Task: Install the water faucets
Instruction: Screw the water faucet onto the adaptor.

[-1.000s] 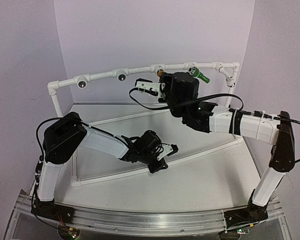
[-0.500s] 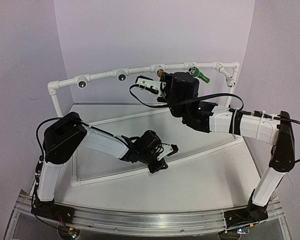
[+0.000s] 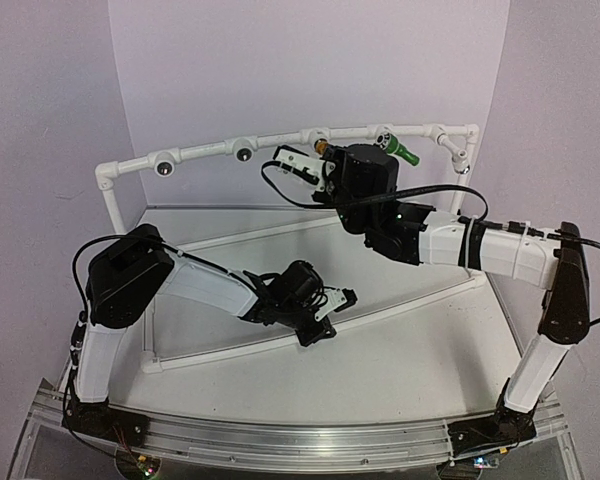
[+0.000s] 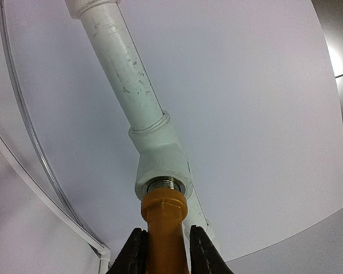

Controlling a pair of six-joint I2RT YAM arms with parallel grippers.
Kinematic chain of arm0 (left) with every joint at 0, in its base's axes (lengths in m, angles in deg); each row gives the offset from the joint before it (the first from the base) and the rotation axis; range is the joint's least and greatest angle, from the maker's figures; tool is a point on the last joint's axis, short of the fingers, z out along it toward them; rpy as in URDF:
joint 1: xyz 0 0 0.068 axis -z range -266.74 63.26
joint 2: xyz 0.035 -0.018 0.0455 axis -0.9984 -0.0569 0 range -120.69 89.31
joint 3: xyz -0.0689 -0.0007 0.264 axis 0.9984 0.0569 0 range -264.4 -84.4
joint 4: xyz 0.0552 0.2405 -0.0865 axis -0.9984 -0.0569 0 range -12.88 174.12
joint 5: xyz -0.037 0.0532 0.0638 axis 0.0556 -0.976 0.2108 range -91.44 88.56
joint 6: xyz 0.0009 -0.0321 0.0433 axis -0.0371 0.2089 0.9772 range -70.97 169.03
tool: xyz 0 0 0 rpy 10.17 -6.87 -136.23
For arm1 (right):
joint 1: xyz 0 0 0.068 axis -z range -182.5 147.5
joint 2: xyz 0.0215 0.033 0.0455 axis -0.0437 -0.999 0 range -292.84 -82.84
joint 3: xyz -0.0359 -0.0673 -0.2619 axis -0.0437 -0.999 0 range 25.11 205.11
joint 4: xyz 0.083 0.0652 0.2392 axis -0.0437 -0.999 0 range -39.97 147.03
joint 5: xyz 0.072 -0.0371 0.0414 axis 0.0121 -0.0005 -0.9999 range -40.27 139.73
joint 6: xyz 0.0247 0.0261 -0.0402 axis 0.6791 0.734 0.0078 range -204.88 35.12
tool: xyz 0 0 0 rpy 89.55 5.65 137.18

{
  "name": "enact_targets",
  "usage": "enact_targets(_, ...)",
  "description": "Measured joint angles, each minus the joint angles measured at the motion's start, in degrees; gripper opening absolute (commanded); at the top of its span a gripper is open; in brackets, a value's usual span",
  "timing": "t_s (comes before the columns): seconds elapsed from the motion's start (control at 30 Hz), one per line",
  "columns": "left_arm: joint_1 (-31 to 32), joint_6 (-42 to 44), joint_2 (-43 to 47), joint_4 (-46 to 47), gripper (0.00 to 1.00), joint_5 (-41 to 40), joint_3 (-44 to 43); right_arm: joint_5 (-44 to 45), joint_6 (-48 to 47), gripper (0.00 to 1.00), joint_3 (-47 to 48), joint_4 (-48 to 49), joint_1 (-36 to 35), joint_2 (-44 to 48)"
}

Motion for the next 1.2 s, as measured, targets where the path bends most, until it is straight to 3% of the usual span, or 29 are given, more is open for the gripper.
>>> enact_targets(1.2,0.39,0.38,-1.26,-4.83,0.0,-0.78,-3.63,-1.71,13.12,0.0,0.04,-1.36,0.85,0.41)
